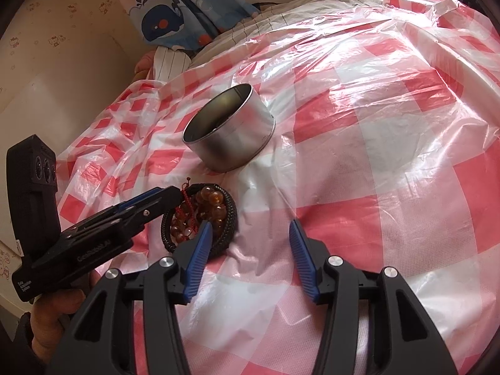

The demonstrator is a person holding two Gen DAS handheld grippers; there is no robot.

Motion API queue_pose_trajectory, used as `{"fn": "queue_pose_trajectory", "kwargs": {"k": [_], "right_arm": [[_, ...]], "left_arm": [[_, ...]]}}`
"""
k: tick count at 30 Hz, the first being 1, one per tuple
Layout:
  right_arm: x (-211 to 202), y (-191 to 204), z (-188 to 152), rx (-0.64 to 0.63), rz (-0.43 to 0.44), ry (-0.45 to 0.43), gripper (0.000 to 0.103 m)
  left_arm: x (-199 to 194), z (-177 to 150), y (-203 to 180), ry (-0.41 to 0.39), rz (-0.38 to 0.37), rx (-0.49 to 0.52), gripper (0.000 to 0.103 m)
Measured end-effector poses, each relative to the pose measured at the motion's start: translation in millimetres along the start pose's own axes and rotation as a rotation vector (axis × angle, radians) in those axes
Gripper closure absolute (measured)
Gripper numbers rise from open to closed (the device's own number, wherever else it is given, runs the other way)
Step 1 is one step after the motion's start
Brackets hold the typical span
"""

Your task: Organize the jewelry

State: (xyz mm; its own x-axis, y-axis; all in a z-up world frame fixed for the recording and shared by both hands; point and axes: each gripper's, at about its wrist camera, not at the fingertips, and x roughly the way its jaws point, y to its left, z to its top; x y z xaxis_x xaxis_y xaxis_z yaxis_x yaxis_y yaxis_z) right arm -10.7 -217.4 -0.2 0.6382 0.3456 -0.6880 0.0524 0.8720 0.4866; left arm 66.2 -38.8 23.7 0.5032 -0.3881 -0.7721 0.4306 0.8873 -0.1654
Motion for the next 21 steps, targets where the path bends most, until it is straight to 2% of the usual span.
{"fn": "queue_pose_trajectory", "kwargs": {"k": [1,3,9,15,19,21], "right_arm": [[-0.2,-0.3,0.0,-0.001,-0.001,-0.001,0.052],[-0.2,-0.5,0.2,-0.004,-0.003,-0.001,0.052],[0.5,11.6,0.8,-0.081,-0.051,-0.018,0.052],[14.3,40.6,12.1,-0.221,-0.081,-0.033,0.053],[24.0,45.7,13.0,-0.261,-0.101,-0.007,0.059],[28.1,47.4,12.7,-0.270,-0.106,0.005,0.067]], "left_arm": [[-0.3,0.2,-0.4,0.001,0.001,0.004,0.094],[-2.6,1.3,0.0,-0.004,-0.006,0.008,0.101],[-22.6,7.9,7.9,-0.066,-0.081,-0.051,0.101],[-46.9,15.8,24.5,-0.153,-0.083,-0.119,0.101],[-45.6,16.3,28.7,-0.145,-0.089,-0.138,0.101],[-45.4,16.0,28.0,-0.143,-0.089,-0.134,0.101]]}}
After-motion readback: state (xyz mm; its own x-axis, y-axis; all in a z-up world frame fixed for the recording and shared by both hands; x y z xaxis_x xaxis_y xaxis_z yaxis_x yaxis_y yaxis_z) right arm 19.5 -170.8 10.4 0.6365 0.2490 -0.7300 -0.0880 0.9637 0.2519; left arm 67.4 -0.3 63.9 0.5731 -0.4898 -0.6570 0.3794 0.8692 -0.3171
